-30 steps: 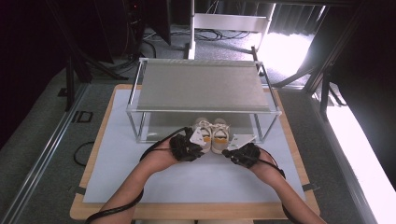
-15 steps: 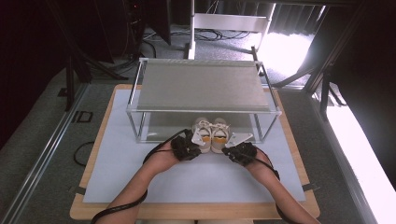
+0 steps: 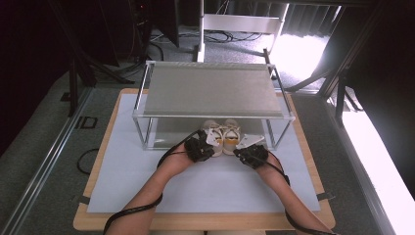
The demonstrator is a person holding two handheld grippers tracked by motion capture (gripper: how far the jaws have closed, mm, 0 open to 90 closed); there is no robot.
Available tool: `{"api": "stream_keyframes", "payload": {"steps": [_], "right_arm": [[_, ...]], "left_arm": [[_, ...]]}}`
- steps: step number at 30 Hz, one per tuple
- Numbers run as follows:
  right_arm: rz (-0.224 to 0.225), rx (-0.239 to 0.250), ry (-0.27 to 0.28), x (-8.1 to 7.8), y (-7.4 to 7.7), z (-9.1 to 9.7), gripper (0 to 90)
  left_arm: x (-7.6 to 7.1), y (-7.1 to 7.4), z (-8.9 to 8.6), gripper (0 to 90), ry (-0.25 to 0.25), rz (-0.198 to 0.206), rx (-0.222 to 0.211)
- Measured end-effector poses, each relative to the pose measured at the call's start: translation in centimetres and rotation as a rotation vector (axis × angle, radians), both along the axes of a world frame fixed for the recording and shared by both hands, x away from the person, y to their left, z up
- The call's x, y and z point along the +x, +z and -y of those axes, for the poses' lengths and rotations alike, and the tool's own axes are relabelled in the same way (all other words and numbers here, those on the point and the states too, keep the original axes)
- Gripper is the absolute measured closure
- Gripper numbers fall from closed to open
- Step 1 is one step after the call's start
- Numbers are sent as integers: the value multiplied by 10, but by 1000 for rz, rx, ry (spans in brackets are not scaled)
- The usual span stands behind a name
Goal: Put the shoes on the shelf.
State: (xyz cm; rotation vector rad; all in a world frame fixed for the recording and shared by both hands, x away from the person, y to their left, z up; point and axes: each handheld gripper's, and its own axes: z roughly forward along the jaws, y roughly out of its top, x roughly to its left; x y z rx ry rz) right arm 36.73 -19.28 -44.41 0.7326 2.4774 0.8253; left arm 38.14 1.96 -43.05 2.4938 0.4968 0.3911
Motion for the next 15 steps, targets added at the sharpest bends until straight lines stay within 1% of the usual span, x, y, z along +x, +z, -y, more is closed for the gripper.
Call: {"api": "stream_keyframes", "payload": {"steps": [2, 3, 5, 8, 9, 10, 11, 13, 15], "right_arm": [[-3, 6, -6, 2, 0, 0, 899], [0, 12, -12, 5, -2, -1, 899], [2, 18, -23, 8, -3, -3, 899], [9, 17, -31, 12, -4, -5, 898], [9, 19, -34, 13, -4, -6, 898], [9, 31, -50, 17, -6, -6, 898], [11, 33, -54, 18, -7, -6, 898], [18, 33, -66, 21, -8, -7, 898], [17, 31, -76, 24, -9, -8, 897]], "left_arm": [[1, 0, 0, 872, 1, -1, -1], [5, 0, 0, 872, 14, 2, 7], [9, -1, 0, 872, 29, 3, 8], [13, -2, 0, 872, 40, 1, 2], [18, -4, -1, 872, 49, -2, -14], [19, -4, -1, 872, 51, -1, -16], [21, -5, -1, 872, 53, 4, -17], [24, -6, 1, 871, 65, 14, -8], [27, -6, 3, 871, 62, 19, 7]]}}
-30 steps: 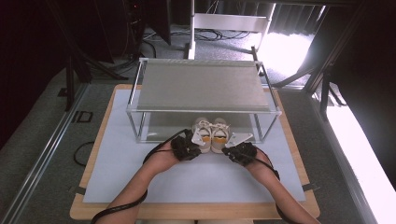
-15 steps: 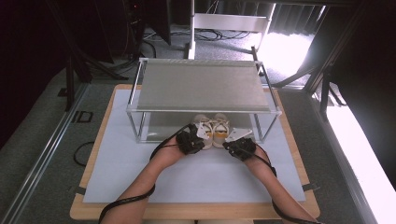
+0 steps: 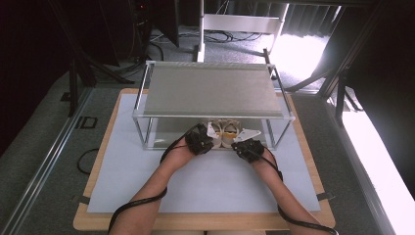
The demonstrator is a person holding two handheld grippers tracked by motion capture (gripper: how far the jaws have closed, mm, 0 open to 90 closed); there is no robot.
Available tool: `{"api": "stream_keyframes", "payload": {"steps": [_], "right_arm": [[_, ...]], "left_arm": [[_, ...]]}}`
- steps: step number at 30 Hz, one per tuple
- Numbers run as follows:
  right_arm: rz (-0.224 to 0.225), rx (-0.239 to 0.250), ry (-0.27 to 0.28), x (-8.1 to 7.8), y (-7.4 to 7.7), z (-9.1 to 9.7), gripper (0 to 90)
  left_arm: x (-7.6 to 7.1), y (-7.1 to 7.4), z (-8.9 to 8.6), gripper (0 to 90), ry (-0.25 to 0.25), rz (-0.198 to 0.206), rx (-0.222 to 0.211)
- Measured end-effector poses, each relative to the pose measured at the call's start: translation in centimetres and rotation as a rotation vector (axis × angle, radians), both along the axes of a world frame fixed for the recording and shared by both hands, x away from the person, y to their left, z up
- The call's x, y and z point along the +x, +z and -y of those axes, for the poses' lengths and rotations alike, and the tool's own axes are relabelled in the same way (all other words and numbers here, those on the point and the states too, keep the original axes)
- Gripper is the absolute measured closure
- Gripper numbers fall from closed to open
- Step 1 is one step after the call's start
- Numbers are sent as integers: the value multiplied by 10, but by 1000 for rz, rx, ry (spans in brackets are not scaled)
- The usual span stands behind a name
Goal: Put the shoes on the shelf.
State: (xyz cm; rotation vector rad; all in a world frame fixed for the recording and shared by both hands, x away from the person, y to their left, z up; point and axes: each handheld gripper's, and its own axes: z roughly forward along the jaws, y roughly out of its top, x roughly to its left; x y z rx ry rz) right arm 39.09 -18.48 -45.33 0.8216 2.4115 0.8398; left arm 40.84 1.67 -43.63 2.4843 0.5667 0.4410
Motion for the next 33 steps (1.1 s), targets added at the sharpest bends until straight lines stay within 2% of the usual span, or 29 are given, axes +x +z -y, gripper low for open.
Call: {"api": "stream_keyframes", "payload": {"steps": [1, 8, 13, 14, 17, 18, 20, 22, 24, 25, 26, 27, 28, 30, 31, 32, 33], "right_arm": [[2, -2, -2, 1, -1, 0, 897], [-7, 22, -19, 9, -5, 1, 883], [7, 49, -6, 3, -1, 3, 851], [7, 61, 1, 1, 0, 4, 826], [15, 76, 12, -4, 3, 5, 768], [14, 87, 15, -5, 4, 5, 700], [35, 90, 16, -9, 4, 5, 553], [48, 104, 15, -12, 4, 6, 460], [67, 119, -3, -14, 3, 6, 316], [70, 112, 1, -14, 2, 6, 279], [76, 108, 4, -16, 1, 5, 253], [76, 108, 4, -16, 1, 5, 253], [65, 126, 16, -17, -1, 6, 202], [57, 150, 30, -18, -2, 7, 162], [62, 151, 27, -20, -4, 7, 145], [66, 151, 28, -20, -5, 9, 138], [71, 151, 29, -21, -6, 10, 138]], "left_arm": [[2, -1, 1, 870, -2, 6, 13], [7, -2, 4, 868, 7, -1, 15], [-3, -4, 3, 824, 0, -11, -29], [-6, -3, 1, 815, -1, 0, -29], [-11, -2, -2, 777, 9, -7, -62], [-13, -1, -4, 722, 11, -5, -70], [-17, 1, -6, 669, 19, -7, -89], [-21, 2, -8, 598, 28, -3, -98], [-24, 2, -9, 472, 41, -2, -112], [-26, 3, -10, 433, 51, -12, -122], [-27, 2, -11, 372, 82, -26, -128], [-27, 2, -11, 254, 82, -26, -128], [-28, 3, -13, 254, 88, -40, -130], [-31, 2, -17, 229, 113, -36, -160], [-31, 1, -19, 167, 114, -56, -173], [-33, 0, -22, 141, 112, -61, -181], [-35, -1, -24, 140, 114, -46, -185]]}}
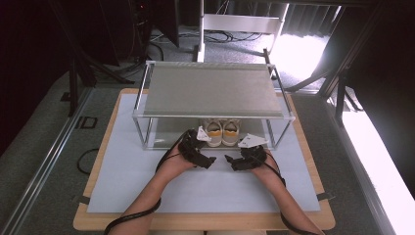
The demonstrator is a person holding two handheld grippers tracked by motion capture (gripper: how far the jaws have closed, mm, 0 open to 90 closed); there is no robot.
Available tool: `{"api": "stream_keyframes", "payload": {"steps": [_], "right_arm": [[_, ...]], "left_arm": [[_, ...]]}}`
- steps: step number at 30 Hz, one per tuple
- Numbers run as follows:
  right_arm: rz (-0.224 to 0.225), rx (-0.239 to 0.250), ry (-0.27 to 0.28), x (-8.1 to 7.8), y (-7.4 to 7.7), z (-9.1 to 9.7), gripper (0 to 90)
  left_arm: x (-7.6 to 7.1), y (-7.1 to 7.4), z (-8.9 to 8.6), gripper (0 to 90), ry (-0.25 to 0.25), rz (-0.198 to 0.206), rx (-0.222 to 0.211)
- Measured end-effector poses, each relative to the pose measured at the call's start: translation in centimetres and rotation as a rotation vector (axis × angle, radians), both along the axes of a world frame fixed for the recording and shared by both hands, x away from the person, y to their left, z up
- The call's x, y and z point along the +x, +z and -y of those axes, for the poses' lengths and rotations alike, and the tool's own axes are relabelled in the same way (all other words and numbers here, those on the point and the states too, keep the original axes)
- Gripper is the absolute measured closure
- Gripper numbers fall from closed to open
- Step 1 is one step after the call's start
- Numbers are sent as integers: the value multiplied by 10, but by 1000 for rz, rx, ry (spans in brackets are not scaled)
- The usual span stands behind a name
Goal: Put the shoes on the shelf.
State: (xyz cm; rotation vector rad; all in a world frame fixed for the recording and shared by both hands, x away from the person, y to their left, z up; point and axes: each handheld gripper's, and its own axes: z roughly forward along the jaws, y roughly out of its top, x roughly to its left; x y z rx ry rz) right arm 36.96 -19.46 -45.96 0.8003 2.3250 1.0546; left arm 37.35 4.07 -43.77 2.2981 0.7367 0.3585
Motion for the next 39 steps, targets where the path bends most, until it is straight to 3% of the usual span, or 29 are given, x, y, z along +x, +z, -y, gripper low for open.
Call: {"api": "stream_keyframes", "payload": {"steps": [3, 6, 12, 20, 29, 39], "right_arm": [[-7, 19, 1, -3, -3, 6, 138], [0, 47, -7, -8, -5, 13, 138], [-5, 47, -14, -19, -7, 26, 138], [-12, 83, -49, -30, -8, 46, 138], [-11, 172, -134, -40, -8, 74, 138], [3, 208, -197, -46, -7, 101, 138]], "left_arm": [[-6, -6, -5, 23, 18, 42, 22], [-13, -12, -13, 16, 34, 59, 6], [-23, -18, -28, 15, 73, 89, -8], [-31, -17, -48, 16, 100, 94, -62], [-45, -21, -68, 16, 123, 103, -79], [-58, -25, -88, 16, 169, 114, -106]]}}
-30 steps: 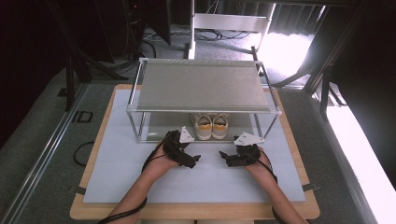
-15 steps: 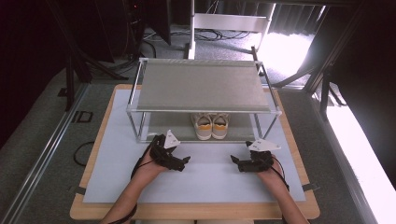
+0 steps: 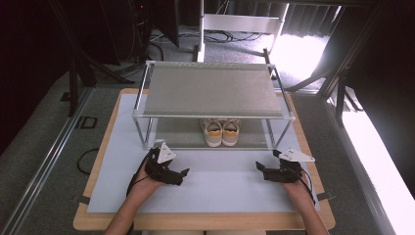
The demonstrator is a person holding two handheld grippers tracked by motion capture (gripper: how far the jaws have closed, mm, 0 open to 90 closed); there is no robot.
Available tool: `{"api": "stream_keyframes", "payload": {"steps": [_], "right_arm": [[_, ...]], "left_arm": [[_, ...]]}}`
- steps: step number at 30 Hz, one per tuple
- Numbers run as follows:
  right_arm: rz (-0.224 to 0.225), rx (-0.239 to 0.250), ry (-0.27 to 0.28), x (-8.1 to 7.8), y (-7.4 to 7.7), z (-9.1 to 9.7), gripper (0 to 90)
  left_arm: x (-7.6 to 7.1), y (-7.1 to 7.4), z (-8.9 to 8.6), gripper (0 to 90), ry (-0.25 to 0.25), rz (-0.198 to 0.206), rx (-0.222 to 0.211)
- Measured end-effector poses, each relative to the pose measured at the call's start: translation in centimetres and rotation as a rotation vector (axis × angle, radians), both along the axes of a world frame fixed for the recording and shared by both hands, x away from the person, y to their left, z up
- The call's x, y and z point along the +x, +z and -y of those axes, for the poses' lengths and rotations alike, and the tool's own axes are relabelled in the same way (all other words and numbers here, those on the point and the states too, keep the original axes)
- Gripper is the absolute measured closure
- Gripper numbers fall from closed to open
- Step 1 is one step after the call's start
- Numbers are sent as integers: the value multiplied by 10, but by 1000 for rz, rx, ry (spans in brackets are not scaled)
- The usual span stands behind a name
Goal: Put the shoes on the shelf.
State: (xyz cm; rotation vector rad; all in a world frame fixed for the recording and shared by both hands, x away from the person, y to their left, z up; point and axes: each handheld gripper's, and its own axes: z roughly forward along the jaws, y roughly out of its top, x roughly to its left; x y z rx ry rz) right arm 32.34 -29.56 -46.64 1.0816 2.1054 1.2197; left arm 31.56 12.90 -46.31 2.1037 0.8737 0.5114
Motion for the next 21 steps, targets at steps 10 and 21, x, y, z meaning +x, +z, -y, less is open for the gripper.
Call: {"api": "stream_keyframes", "payload": {"steps": [10, 21], "right_arm": [[18, 5, -70, -9, -1, 27, 138], [54, 19, -193, -19, 0, 58, 138]], "left_arm": [[-12, -1, -21, 16, 57, 39, -31], [-27, 0, -32, 16, 103, 122, -52]]}}
